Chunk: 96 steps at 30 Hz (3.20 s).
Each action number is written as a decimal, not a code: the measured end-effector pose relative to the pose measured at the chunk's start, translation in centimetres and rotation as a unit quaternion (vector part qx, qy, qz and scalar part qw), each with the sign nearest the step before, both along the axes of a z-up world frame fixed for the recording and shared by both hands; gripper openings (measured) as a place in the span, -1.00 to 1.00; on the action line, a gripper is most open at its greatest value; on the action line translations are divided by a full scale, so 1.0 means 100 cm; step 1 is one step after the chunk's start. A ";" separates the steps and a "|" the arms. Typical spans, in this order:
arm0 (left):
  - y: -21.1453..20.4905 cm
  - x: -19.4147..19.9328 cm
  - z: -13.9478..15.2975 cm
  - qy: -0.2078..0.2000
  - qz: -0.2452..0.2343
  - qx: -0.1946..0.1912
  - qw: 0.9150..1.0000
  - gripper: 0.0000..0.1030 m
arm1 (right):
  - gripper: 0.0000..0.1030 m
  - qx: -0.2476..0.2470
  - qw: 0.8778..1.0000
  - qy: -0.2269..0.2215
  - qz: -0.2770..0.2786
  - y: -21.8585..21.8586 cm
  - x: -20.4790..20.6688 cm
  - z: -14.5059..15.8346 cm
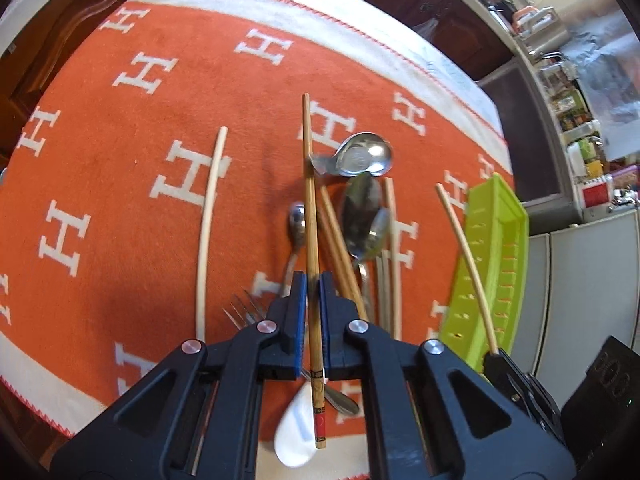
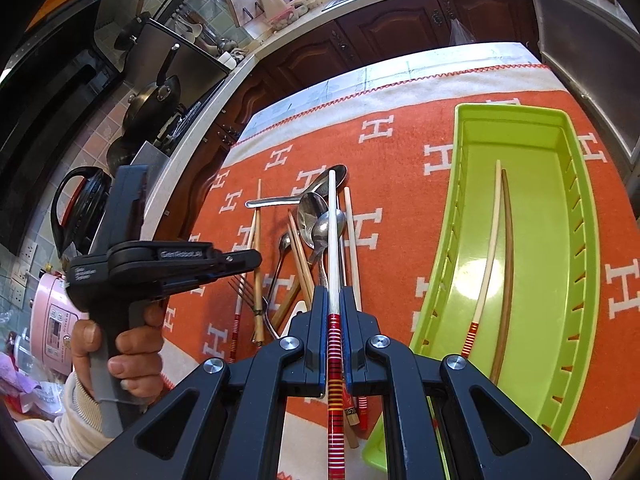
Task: Organize utensils
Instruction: 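Drop the red-banded chopstick into the tray with the right tool while the left tool carries its chopstick over, then lower the held chopstick into the green tray and open the left tool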
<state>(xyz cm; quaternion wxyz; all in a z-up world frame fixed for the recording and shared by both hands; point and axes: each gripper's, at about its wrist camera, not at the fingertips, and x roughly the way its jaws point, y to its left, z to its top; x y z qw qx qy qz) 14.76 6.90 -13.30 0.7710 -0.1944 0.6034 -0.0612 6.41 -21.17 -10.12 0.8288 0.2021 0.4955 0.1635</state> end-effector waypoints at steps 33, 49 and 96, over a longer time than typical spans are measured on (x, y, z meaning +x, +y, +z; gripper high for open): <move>-0.210 -0.025 0.044 -0.037 -0.238 0.025 0.970 -1.00 | -0.35 -0.058 0.983 -0.014 -0.174 -0.113 -0.061 -0.012; -0.169 0.035 -0.014 -0.050 -0.164 0.026 0.985 -1.00 | -0.35 -0.050 0.986 -0.013 -0.160 -0.109 -0.048 -0.019; -0.164 0.003 0.021 -0.070 -0.166 0.044 0.983 -0.93 | -0.35 -0.051 0.984 -0.023 -0.170 -0.109 -0.057 -0.008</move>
